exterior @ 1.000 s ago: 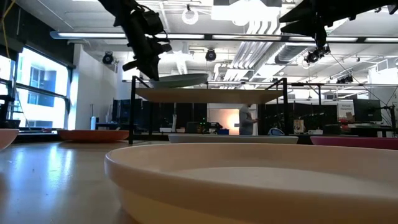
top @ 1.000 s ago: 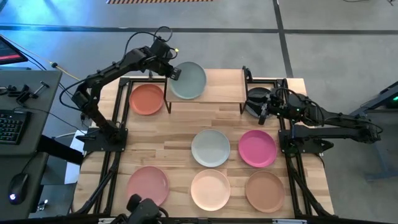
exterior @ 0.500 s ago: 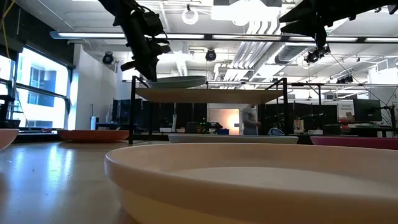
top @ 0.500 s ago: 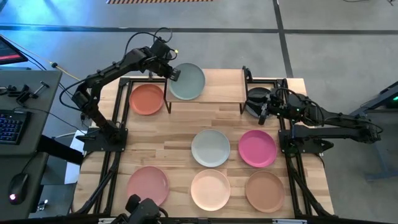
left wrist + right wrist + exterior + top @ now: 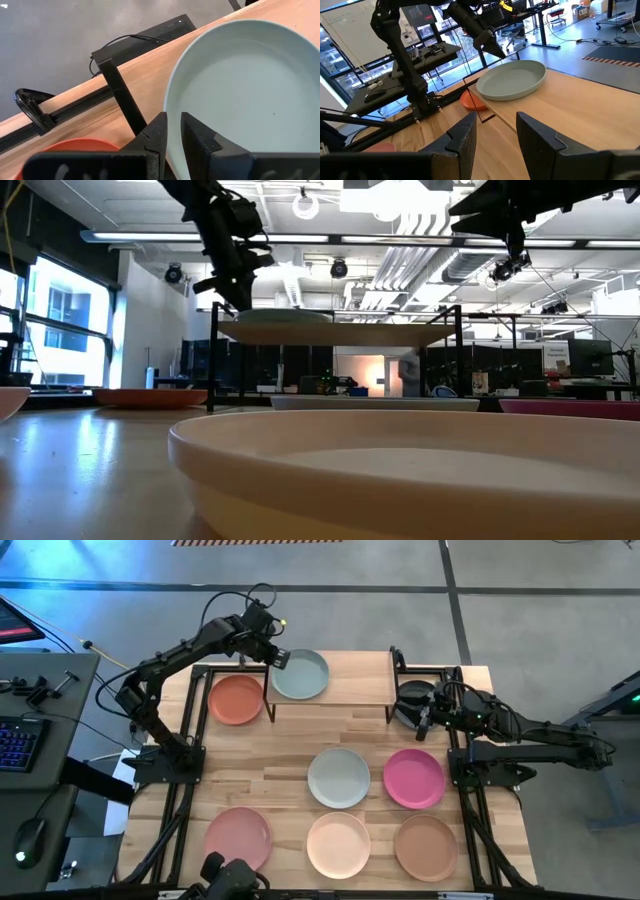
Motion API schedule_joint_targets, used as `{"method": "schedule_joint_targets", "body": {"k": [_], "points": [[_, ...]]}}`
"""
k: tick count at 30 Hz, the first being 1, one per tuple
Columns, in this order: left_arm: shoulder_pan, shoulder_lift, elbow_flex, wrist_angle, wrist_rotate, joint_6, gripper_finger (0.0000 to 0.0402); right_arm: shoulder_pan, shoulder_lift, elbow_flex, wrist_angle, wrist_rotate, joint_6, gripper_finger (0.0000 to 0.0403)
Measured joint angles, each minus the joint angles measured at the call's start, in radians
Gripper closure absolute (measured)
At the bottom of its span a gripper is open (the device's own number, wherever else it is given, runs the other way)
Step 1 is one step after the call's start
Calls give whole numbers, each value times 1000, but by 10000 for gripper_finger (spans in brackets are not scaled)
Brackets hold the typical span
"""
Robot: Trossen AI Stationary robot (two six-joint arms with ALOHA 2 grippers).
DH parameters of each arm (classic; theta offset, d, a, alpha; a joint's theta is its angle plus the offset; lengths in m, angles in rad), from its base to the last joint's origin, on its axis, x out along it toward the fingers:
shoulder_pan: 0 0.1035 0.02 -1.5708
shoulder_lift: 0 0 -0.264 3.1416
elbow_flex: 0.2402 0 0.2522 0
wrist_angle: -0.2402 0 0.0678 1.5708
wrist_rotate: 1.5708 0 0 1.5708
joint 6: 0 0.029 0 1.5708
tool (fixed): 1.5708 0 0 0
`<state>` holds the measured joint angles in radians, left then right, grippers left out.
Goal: Place and stack plates onto a shelf
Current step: Put the gray plate on the shelf, then put the dark green plate on the shelf
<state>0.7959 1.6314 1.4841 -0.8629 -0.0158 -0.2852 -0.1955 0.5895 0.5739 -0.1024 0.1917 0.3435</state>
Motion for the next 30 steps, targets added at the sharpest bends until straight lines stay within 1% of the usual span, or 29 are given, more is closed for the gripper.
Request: {"method": "schedule_joint_targets", "body": {"k": [5, 8, 12, 18, 21, 25, 27, 30], "points": [[0, -1, 0, 23, 14, 5, 351, 0, 0, 0, 0, 1, 0, 274], [3, -18, 0, 50, 61, 8, 350, 0, 0, 0, 0, 10, -2, 274], [-1, -60, 0, 99, 133, 19, 350, -1, 0, 0, -13, 77, -7, 274], [-31, -141, 0, 106, 221, 54, 351, -1, 0, 0, -157, 167, -49, 274], [-56, -181, 0, 105, 224, 60, 350, -5, 0, 0, -261, 202, -57, 274], [-98, -225, 0, 104, 224, 58, 351, -48, 0, 0, -383, 184, -57, 274], [-124, -244, 0, 104, 224, 55, 350, -76, 0, 0, -424, 155, -65, 274], [-164, -267, 0, 104, 224, 54, 351, -120, 0, 0, -455, 79, -107, 274]]}}
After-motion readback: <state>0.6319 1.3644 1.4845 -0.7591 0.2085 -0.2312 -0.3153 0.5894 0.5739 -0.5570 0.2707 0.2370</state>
